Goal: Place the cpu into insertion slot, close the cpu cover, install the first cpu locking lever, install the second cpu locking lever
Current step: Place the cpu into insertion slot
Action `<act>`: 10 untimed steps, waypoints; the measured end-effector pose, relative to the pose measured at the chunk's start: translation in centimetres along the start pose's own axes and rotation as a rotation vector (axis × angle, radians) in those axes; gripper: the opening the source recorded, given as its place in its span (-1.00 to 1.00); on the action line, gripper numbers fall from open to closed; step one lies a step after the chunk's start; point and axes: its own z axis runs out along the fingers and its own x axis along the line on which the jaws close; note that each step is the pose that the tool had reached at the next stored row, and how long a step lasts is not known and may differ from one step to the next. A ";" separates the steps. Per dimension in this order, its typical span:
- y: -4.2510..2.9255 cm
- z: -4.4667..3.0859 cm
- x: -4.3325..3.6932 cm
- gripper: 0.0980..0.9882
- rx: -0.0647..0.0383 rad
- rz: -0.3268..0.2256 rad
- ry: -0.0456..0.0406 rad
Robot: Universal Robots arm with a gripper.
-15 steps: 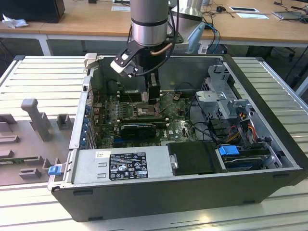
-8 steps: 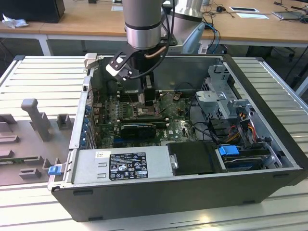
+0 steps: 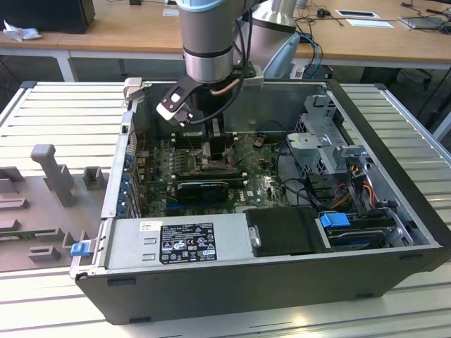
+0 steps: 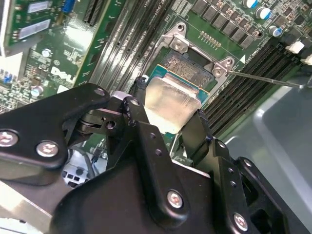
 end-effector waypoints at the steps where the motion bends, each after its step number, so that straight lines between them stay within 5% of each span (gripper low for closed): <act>1: -0.03 0.25 0.02 0.00 0.000 0.000 -0.0001; 10: -0.33 2.16 0.35 0.00 0.000 0.017 -0.0019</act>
